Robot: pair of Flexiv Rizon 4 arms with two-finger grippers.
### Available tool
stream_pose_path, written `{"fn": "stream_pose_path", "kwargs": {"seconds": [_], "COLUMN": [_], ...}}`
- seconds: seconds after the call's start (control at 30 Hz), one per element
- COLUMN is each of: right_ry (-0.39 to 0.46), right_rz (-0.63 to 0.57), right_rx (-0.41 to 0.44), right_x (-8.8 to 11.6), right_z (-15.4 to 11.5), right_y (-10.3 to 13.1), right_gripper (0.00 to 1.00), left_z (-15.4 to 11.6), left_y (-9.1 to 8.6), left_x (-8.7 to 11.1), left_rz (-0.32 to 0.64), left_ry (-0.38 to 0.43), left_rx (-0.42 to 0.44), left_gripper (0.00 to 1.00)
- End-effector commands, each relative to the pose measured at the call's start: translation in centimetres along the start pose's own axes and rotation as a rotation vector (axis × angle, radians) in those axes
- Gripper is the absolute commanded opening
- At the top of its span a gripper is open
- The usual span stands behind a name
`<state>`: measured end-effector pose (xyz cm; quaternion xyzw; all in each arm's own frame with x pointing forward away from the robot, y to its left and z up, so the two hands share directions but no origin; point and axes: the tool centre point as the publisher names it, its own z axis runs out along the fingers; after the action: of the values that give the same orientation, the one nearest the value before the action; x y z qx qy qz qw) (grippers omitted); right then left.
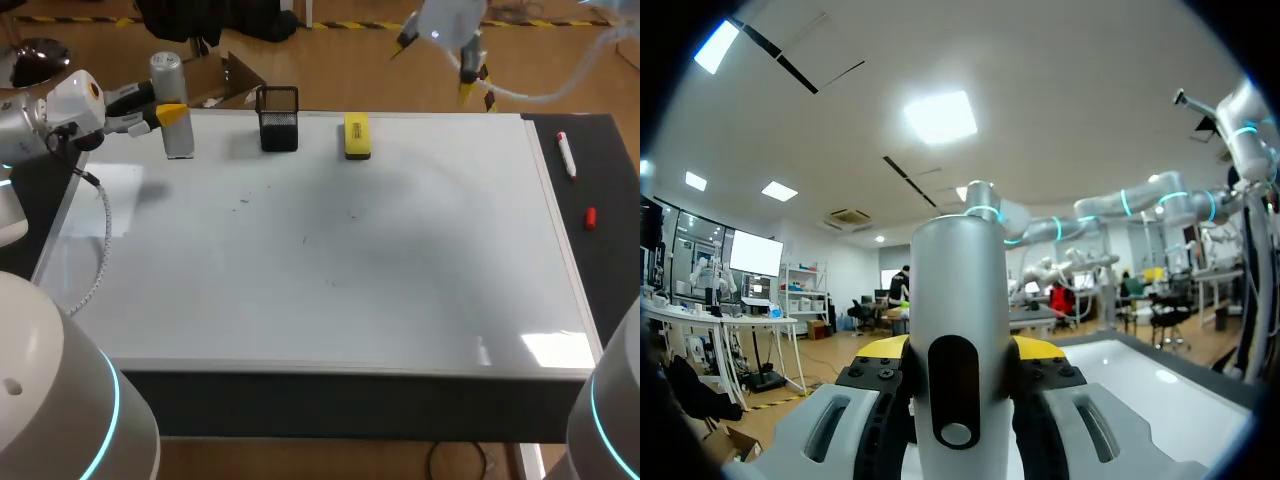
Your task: Pick up the inspection probe, press it on each red-marked spot on the whiteboard one by one, put down the probe, pick up the eraser, and wipe off all the red marks.
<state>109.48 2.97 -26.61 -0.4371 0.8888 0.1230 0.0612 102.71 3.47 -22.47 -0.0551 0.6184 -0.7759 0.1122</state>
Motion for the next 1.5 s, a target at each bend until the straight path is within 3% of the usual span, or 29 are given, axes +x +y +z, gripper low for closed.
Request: {"fn": "stream_pose_path", "kwargs": {"seconds": [0.03, 0.23, 0.63, 0.8, 1.5], "right_ry": [-0.001, 0.012, -0.186, -0.227, -0.224], "right_rz": [0.068, 0.201, 0.270, 0.275, 0.250], "right_rx": [0.009, -0.037, -0.136, -0.159, -0.145], "right_x": [1.7, 3.2, 5.0, 5.4, 5.6], "right_z": [-4.8, -5.7, -7.1, -7.2, -7.1], "right_y": [0.2, -1.0, -2.5, -2.7, -2.7], "right_gripper": [1.00, 1.00, 1.00, 1.00, 1.00], "left_z": [0.0, 0.0, 0.0, 0.0, 0.1], "left_y": [-0.2, -0.2, -0.2, -0.2, 0.0], "left_x": [0.0, 0.0, 0.0, 0.0, 0.3], "left_rz": [0.000, 0.000, 0.000, 0.000, -0.001], "left_ry": [0.000, 0.000, 0.000, 0.000, 0.000], "left_rx": [-0.001, -0.001, -0.001, -0.001, -0.006], "left_gripper": [0.00, 0.00, 0.00, 0.00, 0.00]}}
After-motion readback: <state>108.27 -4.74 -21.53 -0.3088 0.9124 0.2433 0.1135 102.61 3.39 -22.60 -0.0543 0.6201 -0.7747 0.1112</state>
